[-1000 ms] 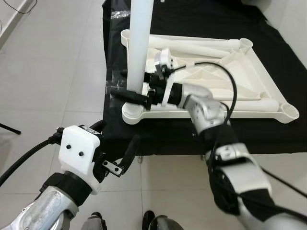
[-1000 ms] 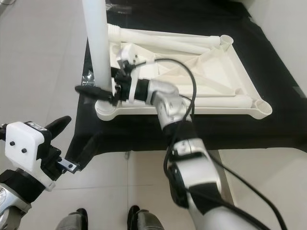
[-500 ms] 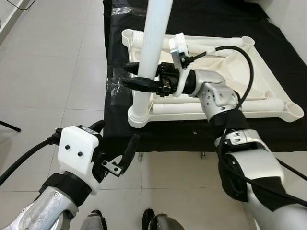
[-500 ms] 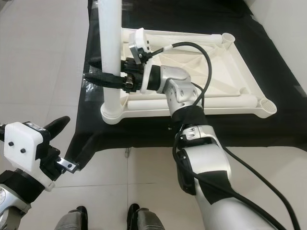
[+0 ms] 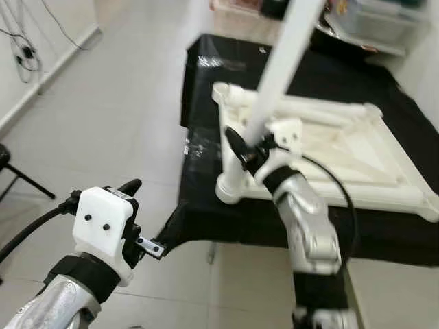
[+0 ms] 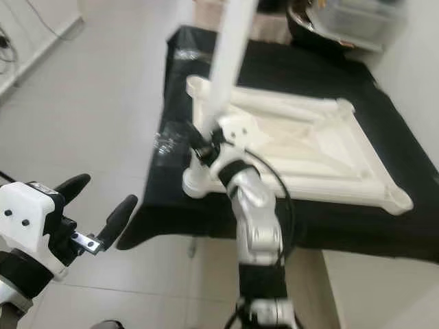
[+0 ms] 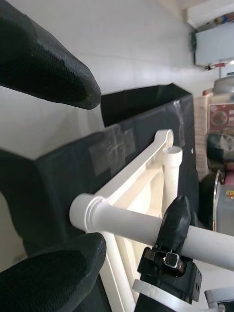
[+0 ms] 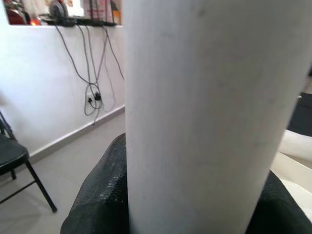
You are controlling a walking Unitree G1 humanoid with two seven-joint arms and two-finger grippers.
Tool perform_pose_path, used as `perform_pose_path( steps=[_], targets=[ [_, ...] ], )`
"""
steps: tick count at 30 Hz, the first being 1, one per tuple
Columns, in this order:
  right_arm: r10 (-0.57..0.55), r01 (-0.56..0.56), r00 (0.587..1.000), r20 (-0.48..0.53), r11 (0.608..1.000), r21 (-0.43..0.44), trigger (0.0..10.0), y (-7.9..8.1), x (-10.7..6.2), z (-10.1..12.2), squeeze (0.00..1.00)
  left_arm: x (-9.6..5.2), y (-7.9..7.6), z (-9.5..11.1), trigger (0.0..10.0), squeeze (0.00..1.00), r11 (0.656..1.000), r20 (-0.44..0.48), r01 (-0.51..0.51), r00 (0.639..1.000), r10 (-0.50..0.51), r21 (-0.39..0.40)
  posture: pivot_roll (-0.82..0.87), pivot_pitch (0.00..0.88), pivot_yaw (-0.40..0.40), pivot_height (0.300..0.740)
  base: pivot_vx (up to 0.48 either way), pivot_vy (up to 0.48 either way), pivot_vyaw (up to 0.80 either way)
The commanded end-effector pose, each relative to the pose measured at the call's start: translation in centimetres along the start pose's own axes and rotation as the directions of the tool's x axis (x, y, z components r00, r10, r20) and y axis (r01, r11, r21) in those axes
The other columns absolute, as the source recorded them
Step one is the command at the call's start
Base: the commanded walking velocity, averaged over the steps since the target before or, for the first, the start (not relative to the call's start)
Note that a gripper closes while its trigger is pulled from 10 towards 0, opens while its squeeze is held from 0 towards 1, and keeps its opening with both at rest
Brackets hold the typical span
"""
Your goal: Building children table
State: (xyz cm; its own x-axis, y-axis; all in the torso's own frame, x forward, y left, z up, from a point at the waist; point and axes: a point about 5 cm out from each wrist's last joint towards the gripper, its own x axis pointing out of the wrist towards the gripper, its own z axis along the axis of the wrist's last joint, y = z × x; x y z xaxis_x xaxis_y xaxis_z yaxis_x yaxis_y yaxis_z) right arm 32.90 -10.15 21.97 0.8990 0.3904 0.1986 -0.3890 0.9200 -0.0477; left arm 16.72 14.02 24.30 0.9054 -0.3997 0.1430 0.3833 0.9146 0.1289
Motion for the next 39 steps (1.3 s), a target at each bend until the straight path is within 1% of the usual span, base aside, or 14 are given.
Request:
perform_pose_path(
  steps=[1, 6, 7, 8, 13, 18, 21, 22, 23, 29, 30, 36, 37, 39],
  targets=[
    [-0.004, -0.001, 0.953, -0.302, 1.0, -0.017, 0.0, 0.1, -0.2, -5.8, 0.0, -0.1, 0.0, -0.2, 10.0, 0.0, 1.0, -0.027, 0.013, 1.0, -0.013, 0.028, 0.27, 0.227, -0.152, 0.74, 0.0, 0.0, 0.0],
    [0.01, -0.012, 0.975, -0.223, 1.0, -0.008, 0.0, 0.2, 2.9, -4.0, 0.0, -0.1, 0.3, -0.4, 10.0, 0.0, 0.999, -0.048, 0.005, 0.999, -0.002, 0.053, 0.29, 0.215, -0.116, 0.74, 0.0, 0.0, 0.0],
    [0.005, -0.004, 0.978, -0.209, 1.0, 0.003, 9.1, 0.1, 3.5, -3.7, 0.0, -0.1, 0.3, -0.6, 10.0, 0.0, 0.998, -0.057, 0.01, 0.998, -0.007, 0.059, 0.3, 0.213, -0.103, 0.74, 0.0, 0.0, 0.0],
    [-0.015, 0.017, 0.98, -0.196, 1.0, 0.011, 10.0, 0.1, 3.8, -3.2, 0.0, -0.1, 0.4, -0.8, 10.0, 0.0, 0.997, -0.072, 0.016, 0.997, -0.011, 0.071, 0.3, 0.211, -0.098, 0.74, 0.0, 0.0, 0.0],
    [-0.018, 0.023, 0.989, -0.147, 0.999, 0.033, 10.0, 0.4, 4.2, -2.2, 0.0, -0.1, 1.2, -1.1, 10.0, 0.0, 0.995, -0.096, 0.029, 0.995, -0.019, 0.099, 0.3, 0.195, -0.045, 0.74, 0.0, 0.0, 0.0],
    [0.11, -0.106, 0.992, -0.067, 0.992, 0.061, 10.0, 1.3, 4.5, -1.3, 0.0, 1.3, 3.3, -1.7, 10.0, 0.0, 0.982, -0.122, 0.067, 0.991, -0.046, 0.176, 0.29, 0.195, 0.021, 0.74, 0.0, 0.0, 0.0],
    [0.11, -0.106, 0.992, -0.067, 0.992, 0.061, 10.0, 1.3, 4.5, -1.3, 0.0, 1.3, 3.3, -1.7, 10.0, 0.0, 0.982, -0.122, 0.067, 0.991, -0.046, 0.176, 0.29, 0.195, 0.021, 0.74, 0.0, 0.0, 0.0],
    [0.124, -0.12, 0.99, -0.063, 0.991, 0.052, 10.0, 1.0, 4.5, -1.4, 0.29, 1.7, 3.5, -1.8, 10.0, 0.0, 0.98, -0.119, 0.073, 0.992, -0.051, 0.183, 0.29, 0.199, 0.028, 0.74, 0.0, 0.0, 0.0],
    [0.152, -0.149, 0.987, -0.045, 0.987, 0.054, 10.0, 0.7, 4.4, -1.5, 1.0, 2.4, 3.5, -2.0, 10.0, 0.0, 0.981, -0.108, 0.079, 0.992, -0.06, 0.176, 0.28, 0.206, 0.035, 0.74, 0.0, 0.0, 0.0],
    [0.222, -0.222, 0.975, -0.005, 0.973, 0.064, 10.0, -0.1, 3.5, -1.5, 1.0, 3.6, 2.8, -2.3, 10.0, 0.0, 0.984, -0.076, 0.093, 0.994, -0.082, 0.152, 0.26, 0.209, 0.041, 0.74, 0.0, 0.0, 0.0],
    [0.272, -0.271, 0.962, -0.002, 0.961, 0.052, 10.0, -1.2, 2.0, -1.5, 1.0, 3.9, 2.3, -2.6, 10.0, 0.0, 0.988, -0.066, 0.097, 0.994, -0.09, 0.119, 0.25, 0.211, 0.041, 0.74, 0.0, 0.0, 0.0],
    [0.318, -0.317, 0.948, -0.009, 0.948, 0.038, 10.0, -2.0, 0.7, -1.6, 1.0, 4.1, 2.1, -3.2, 10.0, 0.0, 0.993, -0.069, 0.084, 0.995, -0.078, 0.087, 0.24, 0.209, 0.041, 0.74, 0.0, 0.0, 0.0],
    [0.318, -0.317, 0.948, -0.021, 0.948, 0.043, 10.0, -2.9, -0.3, -1.8, 0.0, 4.2, 2.2, -3.8, 10.0, 0.0, 0.997, -0.074, 0.051, 0.996, -0.047, 0.058, 0.22, 0.206, 0.04, 0.74, 0.0, 0.0, 0.0],
    [0.296, -0.294, 0.955, -0.019, 0.952, 0.084, 10.0, -4.5, -2.7, -1.9, 0.0, 4.6, 2.3, -5.5, 10.0, 0.0, 0.999, -0.116, -0.005, 0.993, 0.009, 0.036, 0.19, 0.2, 0.038, 0.74, 0.0, 0.0, 0.0]
  ],
)
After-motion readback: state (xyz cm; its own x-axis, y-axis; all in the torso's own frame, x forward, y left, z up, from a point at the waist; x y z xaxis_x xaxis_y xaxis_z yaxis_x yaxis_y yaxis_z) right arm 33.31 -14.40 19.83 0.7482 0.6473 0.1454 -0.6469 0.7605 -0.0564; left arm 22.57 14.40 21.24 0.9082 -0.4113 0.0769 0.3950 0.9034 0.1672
